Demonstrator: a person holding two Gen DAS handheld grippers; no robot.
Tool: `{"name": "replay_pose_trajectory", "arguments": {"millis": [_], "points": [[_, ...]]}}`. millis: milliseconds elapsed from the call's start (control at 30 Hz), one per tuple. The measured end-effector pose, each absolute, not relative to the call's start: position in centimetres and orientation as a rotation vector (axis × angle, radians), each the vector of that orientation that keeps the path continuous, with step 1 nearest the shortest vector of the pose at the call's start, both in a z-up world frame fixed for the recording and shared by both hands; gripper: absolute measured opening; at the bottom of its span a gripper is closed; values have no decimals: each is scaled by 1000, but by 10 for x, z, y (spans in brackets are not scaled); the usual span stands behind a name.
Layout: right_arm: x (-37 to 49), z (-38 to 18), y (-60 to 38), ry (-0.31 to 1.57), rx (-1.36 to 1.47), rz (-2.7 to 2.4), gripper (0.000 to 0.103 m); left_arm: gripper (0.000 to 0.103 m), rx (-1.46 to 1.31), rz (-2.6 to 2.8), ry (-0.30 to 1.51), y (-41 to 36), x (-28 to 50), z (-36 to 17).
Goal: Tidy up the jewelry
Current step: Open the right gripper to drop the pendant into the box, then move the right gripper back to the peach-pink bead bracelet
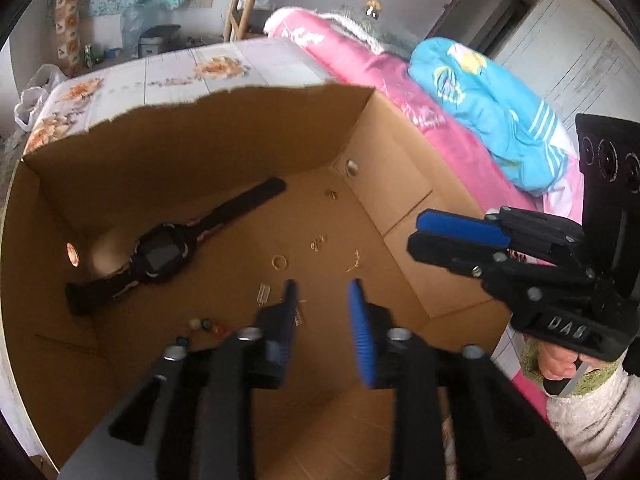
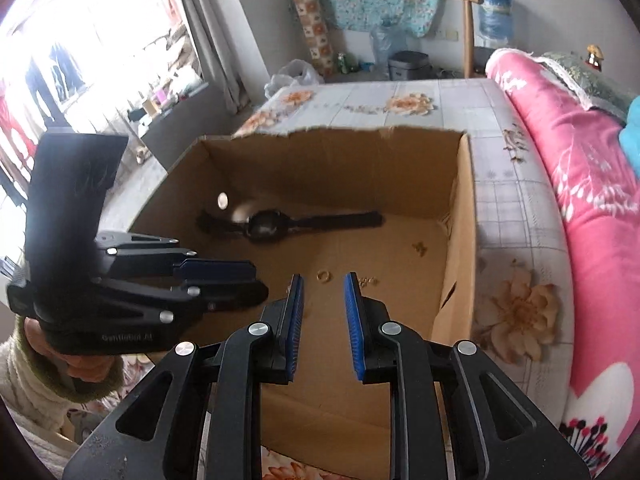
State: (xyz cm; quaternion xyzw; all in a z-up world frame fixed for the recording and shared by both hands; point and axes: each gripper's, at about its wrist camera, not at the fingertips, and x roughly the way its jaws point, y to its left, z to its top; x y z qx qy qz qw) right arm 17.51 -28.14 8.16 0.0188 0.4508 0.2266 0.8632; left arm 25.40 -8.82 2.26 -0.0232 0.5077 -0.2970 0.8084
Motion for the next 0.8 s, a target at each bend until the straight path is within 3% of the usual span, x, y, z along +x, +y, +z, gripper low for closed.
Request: {"name": "replay_pose_trajectory", "arguments": {"millis": [333, 600, 800], "points": [[139, 110, -322, 809, 149, 410, 21, 50, -44, -585, 974, -70, 235, 50], [88, 112, -344, 747, 251, 345, 27, 74, -13, -548, 851, -51, 183, 74], [48, 100, -348, 747, 293, 264, 30, 83, -5, -523, 816, -31, 142, 76]]}}
